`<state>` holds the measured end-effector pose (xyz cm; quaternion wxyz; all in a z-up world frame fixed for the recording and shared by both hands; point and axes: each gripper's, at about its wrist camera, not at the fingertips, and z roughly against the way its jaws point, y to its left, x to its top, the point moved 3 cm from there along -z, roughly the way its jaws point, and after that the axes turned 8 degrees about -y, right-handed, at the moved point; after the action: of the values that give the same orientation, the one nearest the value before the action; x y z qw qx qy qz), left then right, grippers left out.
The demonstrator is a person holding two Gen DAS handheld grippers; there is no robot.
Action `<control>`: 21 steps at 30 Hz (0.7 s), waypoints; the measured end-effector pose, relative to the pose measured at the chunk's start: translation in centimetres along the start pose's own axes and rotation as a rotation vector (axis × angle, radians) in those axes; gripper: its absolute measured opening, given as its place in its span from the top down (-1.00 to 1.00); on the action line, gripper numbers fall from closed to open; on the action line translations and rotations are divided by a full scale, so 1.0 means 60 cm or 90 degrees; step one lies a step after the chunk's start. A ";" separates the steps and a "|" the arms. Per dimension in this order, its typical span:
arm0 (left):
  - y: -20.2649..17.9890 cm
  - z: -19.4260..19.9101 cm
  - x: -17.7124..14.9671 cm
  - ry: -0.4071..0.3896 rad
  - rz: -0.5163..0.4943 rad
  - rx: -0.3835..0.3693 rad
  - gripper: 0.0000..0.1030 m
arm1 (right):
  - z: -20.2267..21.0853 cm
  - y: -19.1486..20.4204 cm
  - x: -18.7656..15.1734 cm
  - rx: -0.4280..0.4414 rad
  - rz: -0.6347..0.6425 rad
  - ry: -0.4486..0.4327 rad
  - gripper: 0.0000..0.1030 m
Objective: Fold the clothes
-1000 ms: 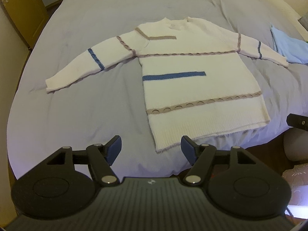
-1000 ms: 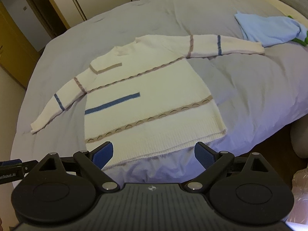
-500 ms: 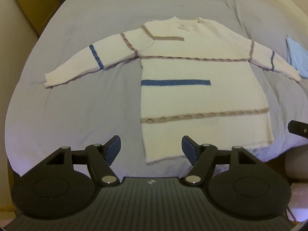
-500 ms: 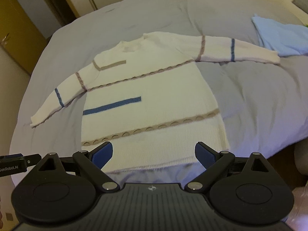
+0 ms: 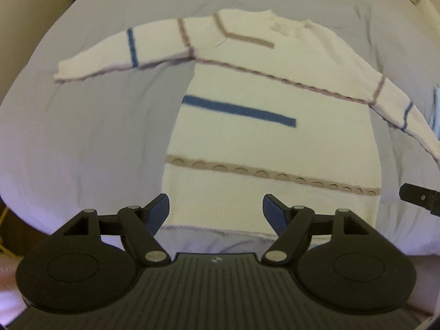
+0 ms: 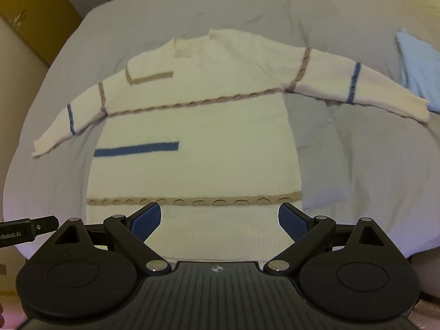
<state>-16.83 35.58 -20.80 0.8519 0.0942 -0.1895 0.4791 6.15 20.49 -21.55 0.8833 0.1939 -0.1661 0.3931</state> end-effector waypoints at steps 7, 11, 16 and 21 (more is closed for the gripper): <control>0.085 -0.064 0.016 0.019 0.105 -0.018 -0.40 | -0.088 0.018 0.008 0.007 0.013 0.053 -0.84; 0.142 -0.128 0.050 0.020 0.153 -0.032 -0.37 | -0.145 0.031 0.025 -0.016 0.006 0.060 -0.84; 0.218 -0.231 0.128 0.000 0.214 -0.039 -0.29 | -0.214 0.054 0.061 -0.039 -0.028 0.048 -0.84; 0.344 -0.330 0.192 -0.054 0.336 -0.020 -0.31 | -0.296 0.082 0.091 -0.060 -0.067 0.050 -0.84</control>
<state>-24.38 62.14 -34.49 0.6901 0.0480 -0.2507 0.6772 8.39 35.36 -33.50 0.9166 0.1453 -0.1392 0.3456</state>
